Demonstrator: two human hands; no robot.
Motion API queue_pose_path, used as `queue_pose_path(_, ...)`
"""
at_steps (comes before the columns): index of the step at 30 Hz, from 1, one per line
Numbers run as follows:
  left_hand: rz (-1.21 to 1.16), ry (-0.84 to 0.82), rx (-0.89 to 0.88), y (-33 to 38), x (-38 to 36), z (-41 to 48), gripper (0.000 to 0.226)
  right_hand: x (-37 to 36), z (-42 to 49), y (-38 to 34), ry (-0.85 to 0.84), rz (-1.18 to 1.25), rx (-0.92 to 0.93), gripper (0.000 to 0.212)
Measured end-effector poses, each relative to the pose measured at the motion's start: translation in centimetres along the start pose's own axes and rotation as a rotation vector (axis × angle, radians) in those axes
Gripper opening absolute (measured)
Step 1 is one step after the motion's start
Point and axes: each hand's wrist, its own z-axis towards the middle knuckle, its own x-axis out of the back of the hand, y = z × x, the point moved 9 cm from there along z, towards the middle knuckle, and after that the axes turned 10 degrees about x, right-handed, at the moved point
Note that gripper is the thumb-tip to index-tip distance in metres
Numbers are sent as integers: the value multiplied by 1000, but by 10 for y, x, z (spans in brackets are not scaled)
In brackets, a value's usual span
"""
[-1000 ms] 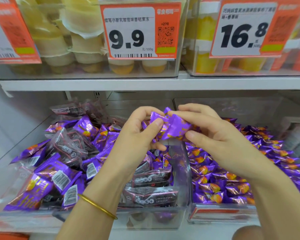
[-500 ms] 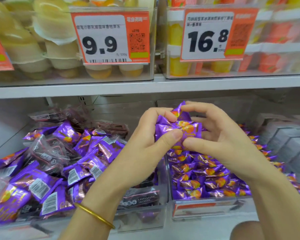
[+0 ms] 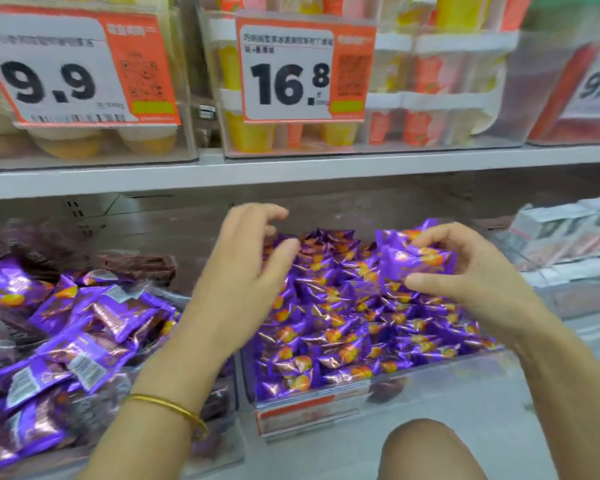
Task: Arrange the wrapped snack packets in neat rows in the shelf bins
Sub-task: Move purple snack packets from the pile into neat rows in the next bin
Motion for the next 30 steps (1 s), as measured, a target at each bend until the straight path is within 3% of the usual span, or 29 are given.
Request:
queue_pose_path(2,-1,-14,58,-10,-2,2,24,8,-4,20,-100,-151,-82,39)
queue_pose_path(6,-2,-33,69,-11,-5,1,26,-5,-10,53,-290,-335,-174,39)
queue_pose_path(11,-36,-24,125,-15,-1,-2,24,-27,-2,64,-341,-392,-220,39)
queue_pose_path(17,-59,-31,141,-16,1,-4,25,-30,-6,68,-385,-582,-214,68)
queue_pose_path(21,-134,24,162,-17,7,-4,27,-35,-8,68,-430,-664,-176,77)
queue_pose_path(25,-147,90,194,-24,16,-4,27,-46,-7,59,-503,-839,-31,66)
queue_pose_path(30,-141,104,213,-27,22,-6,26,-47,-8,37,-419,-1144,113,55)
